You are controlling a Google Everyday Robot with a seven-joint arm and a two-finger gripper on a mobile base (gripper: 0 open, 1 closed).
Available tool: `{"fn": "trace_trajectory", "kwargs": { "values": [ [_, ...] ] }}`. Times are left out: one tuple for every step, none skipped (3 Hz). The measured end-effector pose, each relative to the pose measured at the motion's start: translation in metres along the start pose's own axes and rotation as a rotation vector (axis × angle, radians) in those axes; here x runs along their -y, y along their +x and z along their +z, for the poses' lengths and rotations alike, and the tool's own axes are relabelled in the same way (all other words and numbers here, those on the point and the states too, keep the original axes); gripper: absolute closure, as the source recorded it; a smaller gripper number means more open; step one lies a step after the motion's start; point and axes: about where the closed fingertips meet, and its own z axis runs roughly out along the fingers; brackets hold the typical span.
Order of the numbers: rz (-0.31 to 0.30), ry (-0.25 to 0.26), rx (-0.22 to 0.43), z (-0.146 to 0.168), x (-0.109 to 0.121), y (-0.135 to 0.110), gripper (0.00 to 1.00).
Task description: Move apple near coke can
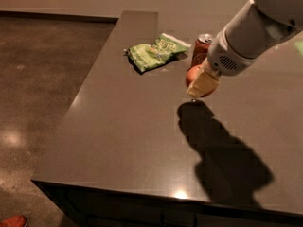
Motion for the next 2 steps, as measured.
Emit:
{"fn": "trace_trajectory", "kwargs": {
  "values": [
    [0.049, 0.024, -0.047, 0.003, 0.029, 0.029, 1.00],
    [0.084, 0.052, -0.066, 0.004, 0.052, 0.046, 1.00]
  ]
}}
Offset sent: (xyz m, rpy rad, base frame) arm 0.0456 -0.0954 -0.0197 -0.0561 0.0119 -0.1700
